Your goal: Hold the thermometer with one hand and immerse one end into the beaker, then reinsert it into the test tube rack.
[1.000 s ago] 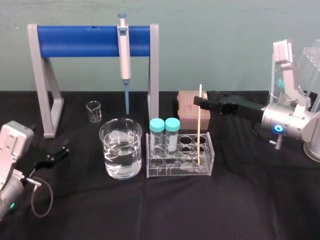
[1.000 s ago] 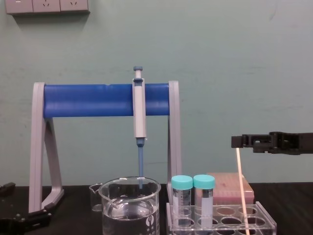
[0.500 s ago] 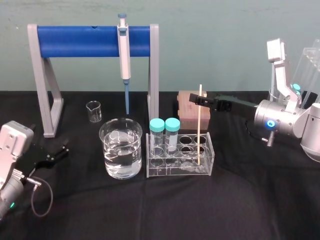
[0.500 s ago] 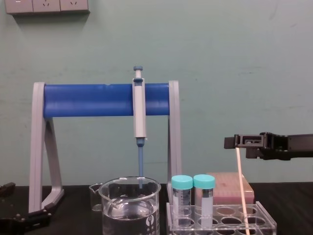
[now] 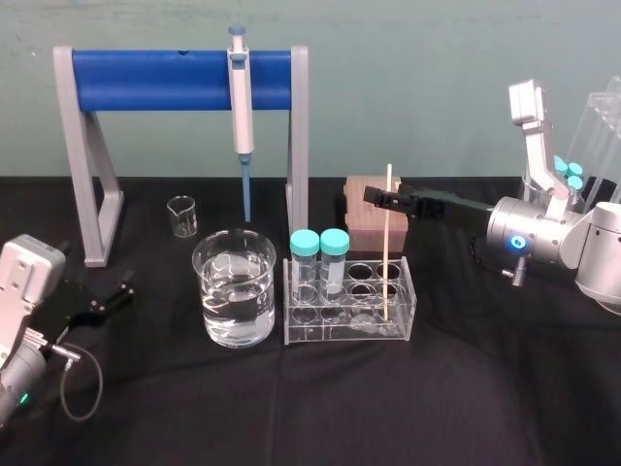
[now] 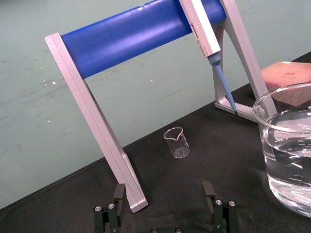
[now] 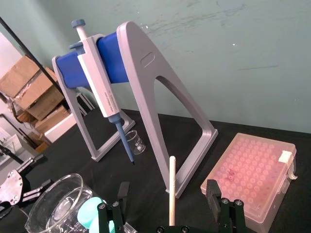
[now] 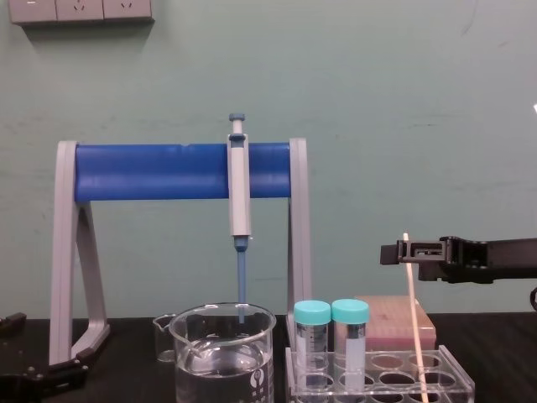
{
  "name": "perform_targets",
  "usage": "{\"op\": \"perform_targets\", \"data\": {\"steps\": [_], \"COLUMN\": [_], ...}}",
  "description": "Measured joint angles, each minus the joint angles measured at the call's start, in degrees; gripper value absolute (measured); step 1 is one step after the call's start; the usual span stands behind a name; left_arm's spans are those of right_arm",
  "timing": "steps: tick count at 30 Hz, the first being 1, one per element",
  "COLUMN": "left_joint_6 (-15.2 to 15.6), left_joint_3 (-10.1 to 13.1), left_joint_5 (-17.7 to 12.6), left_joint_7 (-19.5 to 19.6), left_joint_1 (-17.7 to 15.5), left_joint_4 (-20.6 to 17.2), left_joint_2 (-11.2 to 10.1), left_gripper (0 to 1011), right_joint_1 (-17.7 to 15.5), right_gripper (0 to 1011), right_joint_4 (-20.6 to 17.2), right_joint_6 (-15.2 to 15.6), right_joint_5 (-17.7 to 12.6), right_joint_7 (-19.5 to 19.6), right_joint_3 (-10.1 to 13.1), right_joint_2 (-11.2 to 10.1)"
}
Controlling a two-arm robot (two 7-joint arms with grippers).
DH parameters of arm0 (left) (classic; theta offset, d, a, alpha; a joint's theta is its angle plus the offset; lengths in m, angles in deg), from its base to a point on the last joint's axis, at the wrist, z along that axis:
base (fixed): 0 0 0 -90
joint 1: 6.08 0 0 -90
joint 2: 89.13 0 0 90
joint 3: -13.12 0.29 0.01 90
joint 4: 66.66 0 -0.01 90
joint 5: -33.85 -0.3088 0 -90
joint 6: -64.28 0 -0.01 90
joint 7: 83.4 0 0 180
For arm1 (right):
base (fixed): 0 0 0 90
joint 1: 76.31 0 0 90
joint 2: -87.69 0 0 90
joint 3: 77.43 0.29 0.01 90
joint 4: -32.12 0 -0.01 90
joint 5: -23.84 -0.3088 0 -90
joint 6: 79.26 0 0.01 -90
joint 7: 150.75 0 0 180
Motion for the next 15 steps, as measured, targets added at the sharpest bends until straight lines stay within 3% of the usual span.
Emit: {"op": "perform_targets", "data": {"steps": [15], "left_joint_6": [0.0], "left_joint_3": [0.0], "left_joint_5": [0.0], "left_joint_7": [0.0], "left_joint_1": [0.0], "left_joint_4": [0.0], "left_joint_2": [0.0], "left_gripper": [1004], "right_joint_1": [0.65], "right_gripper": [1003], "right_joint_4": [0.41], "right_joint_6": [-1.02], "right_joint_5": [2.15], "right_joint_7": [-0.52], "right_joint_3": [-1.41], "right_joint_2": [0.31]}}
